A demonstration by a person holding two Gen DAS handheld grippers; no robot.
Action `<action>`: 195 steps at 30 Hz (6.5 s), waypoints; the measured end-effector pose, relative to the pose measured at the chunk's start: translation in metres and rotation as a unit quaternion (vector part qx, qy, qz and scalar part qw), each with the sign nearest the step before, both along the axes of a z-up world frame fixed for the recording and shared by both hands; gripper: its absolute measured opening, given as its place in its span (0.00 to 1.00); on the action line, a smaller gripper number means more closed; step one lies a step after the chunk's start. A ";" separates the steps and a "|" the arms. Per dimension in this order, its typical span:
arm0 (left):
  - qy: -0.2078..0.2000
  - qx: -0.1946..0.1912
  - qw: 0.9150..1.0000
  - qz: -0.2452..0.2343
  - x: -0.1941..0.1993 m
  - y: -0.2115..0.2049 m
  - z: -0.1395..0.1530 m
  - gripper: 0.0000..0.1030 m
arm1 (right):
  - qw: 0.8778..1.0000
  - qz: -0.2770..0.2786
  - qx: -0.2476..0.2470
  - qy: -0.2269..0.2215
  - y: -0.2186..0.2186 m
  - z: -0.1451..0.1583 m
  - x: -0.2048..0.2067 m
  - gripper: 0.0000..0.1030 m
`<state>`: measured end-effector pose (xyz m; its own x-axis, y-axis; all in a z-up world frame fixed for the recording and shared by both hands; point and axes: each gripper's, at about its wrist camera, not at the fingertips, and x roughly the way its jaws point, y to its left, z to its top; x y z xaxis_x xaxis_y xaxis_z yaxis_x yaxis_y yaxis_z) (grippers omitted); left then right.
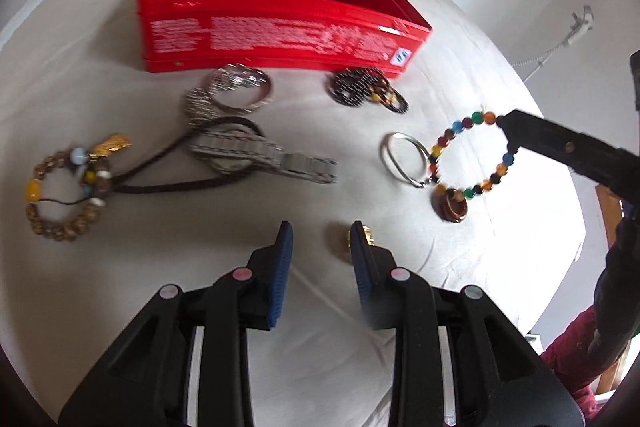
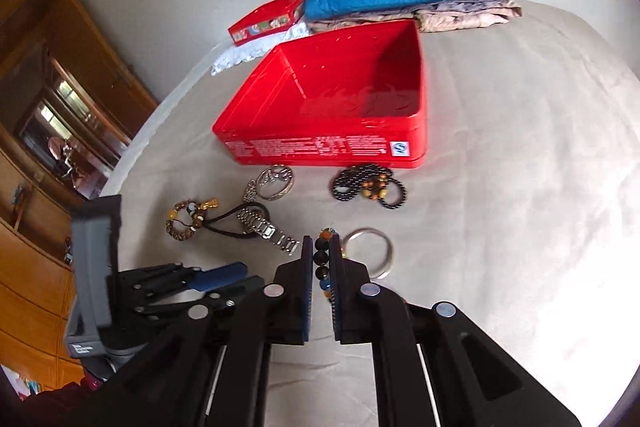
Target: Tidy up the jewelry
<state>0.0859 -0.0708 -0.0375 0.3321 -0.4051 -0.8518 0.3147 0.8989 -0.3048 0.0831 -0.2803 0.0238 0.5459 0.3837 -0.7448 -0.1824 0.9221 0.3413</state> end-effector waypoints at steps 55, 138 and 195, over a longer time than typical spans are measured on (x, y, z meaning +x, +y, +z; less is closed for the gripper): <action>-0.040 -0.003 0.996 0.076 0.183 0.001 0.057 0.12 | 1.000 0.001 0.012 0.016 0.019 -0.005 0.180 0.07; -0.064 0.060 0.991 0.099 -0.011 0.015 0.027 0.85 | 0.996 -0.030 -0.072 0.049 -0.017 -0.066 -0.013 0.28; -0.091 0.084 0.992 0.015 0.021 -0.073 0.040 0.44 | 0.998 -0.046 -0.044 0.028 -0.049 -0.038 0.001 0.28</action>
